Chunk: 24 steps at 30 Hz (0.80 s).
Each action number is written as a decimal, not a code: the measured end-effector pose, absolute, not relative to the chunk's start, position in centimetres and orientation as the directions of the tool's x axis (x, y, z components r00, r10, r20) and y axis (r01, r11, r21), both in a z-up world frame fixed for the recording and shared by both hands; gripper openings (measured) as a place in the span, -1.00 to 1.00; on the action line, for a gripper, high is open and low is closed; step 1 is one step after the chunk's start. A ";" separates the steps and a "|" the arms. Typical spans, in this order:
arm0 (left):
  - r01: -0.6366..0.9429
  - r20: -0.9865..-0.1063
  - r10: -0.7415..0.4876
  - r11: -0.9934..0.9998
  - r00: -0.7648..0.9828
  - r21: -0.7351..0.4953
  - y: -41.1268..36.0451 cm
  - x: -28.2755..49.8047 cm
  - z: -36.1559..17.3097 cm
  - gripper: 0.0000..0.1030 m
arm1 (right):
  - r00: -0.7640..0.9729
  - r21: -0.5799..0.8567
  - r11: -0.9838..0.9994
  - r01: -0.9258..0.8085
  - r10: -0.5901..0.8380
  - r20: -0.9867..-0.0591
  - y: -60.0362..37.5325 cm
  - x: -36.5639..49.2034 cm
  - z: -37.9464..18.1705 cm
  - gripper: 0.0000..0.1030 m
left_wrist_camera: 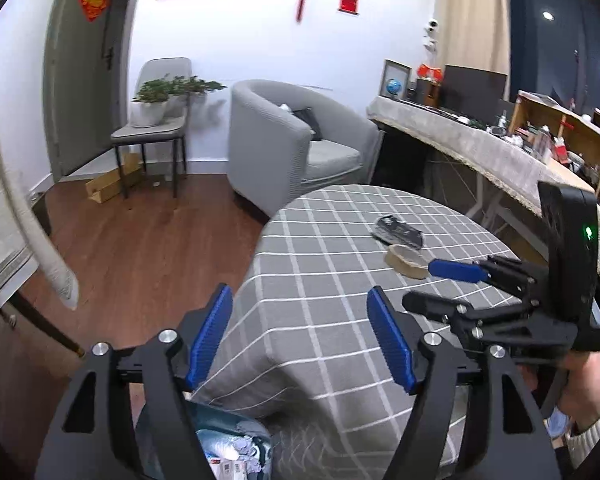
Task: Collect trash
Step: 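Move both open tools from the bin back over the table, then grasp the black Face tissue pack with the right tool while left grasps the beige tape roll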
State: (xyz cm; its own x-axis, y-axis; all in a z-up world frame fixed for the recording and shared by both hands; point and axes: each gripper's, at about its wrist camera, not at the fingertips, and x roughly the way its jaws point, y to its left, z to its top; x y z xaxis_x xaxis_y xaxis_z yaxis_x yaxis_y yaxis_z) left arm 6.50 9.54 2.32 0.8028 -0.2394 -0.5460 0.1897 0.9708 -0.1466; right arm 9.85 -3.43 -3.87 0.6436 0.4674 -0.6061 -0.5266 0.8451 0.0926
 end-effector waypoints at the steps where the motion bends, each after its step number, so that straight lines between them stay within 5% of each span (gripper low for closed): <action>1: 0.201 -0.546 -0.249 0.968 0.800 -0.148 9.1 6.9 2.2 0.48 | 0.651 0.094 0.852 -0.515 0.460 -0.604 -4.1 10.3 -3.8 0.23; 13: 0.360 -0.593 -0.341 0.928 0.730 -0.090 4.5 11.2 0.4 0.65 | 0.695 0.100 0.889 -0.447 0.415 -0.588 -8.6 15.4 -2.1 0.40; 24: 0.487 -0.641 -0.445 0.865 0.626 -0.124 2.0 14.5 -0.5 0.67 | 0.644 0.092 0.897 -0.432 0.378 -0.665 -9.2 21.1 -2.9 0.47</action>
